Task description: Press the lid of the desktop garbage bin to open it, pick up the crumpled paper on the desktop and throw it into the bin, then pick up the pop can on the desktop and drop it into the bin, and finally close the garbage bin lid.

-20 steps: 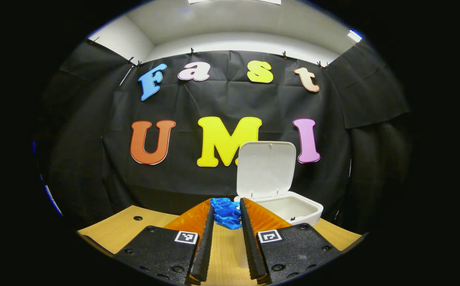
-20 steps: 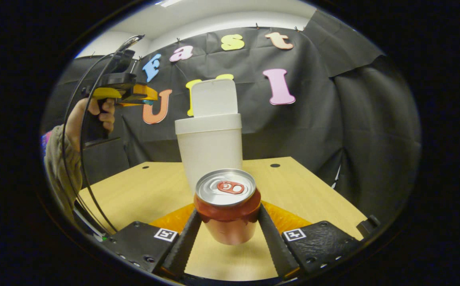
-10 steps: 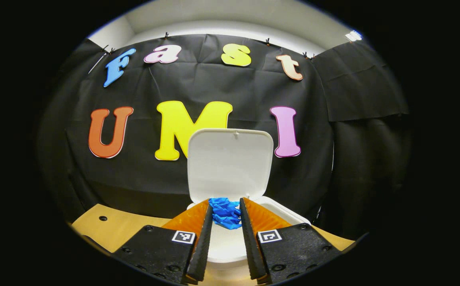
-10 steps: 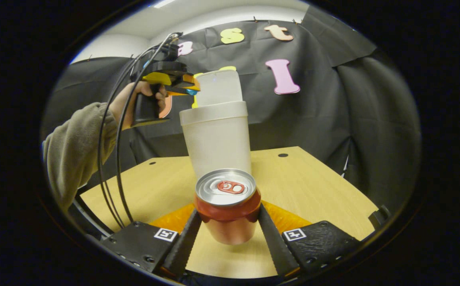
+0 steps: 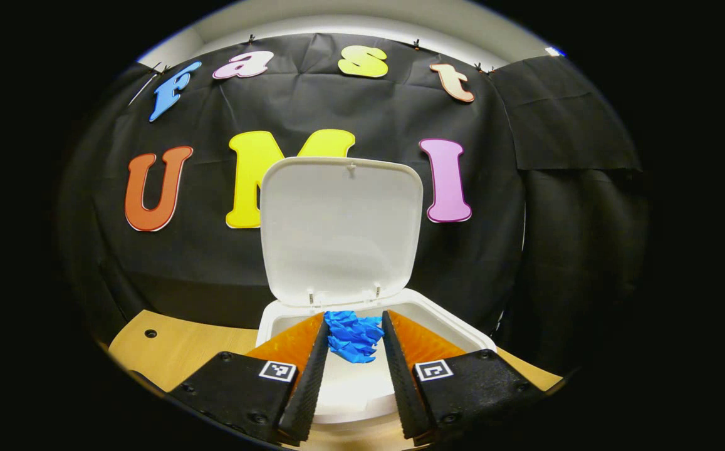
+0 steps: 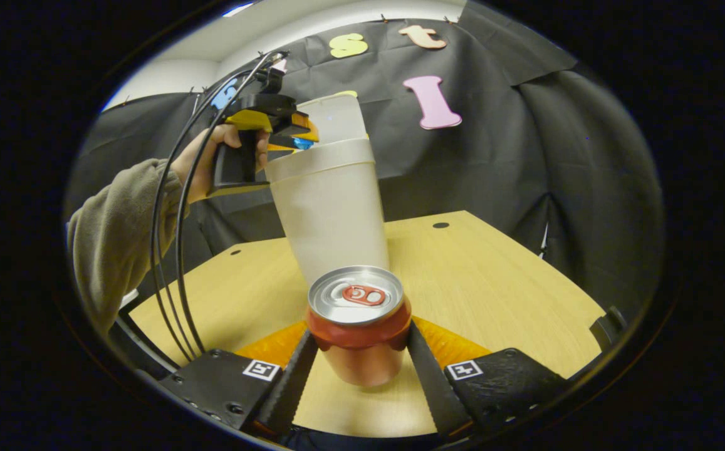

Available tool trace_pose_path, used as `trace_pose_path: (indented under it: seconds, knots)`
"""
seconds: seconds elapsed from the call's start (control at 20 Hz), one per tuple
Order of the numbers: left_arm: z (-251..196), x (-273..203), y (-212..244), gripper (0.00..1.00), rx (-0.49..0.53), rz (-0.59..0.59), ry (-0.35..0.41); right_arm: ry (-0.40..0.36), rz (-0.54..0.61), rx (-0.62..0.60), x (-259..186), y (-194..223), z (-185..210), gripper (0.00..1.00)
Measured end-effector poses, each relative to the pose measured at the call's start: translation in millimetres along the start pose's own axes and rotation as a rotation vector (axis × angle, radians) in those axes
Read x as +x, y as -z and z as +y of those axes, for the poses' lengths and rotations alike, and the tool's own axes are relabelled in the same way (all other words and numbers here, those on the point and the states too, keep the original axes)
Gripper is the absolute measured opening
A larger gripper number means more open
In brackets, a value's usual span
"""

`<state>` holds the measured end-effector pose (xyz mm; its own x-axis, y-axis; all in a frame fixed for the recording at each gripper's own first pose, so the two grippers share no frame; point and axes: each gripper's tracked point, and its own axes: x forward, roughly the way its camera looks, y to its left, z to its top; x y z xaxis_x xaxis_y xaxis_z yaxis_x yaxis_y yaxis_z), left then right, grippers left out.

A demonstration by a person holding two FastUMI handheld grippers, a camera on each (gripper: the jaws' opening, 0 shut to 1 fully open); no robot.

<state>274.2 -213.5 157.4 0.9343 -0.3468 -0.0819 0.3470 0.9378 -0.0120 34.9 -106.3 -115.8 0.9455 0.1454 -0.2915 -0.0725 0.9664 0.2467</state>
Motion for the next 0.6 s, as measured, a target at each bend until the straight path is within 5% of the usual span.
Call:
trace_pose_path:
  seconds: [0.35,0.6]
  knots:
    - [4,-30,-4,0.94,-0.037,-0.008,-0.005,-0.012,0.035,0.013,6,11,5,0.81]
    - [22,-82,-4,0.96,-0.031,-0.066,-0.047,-0.021,0.053,-0.011,10,18,7,0.81]
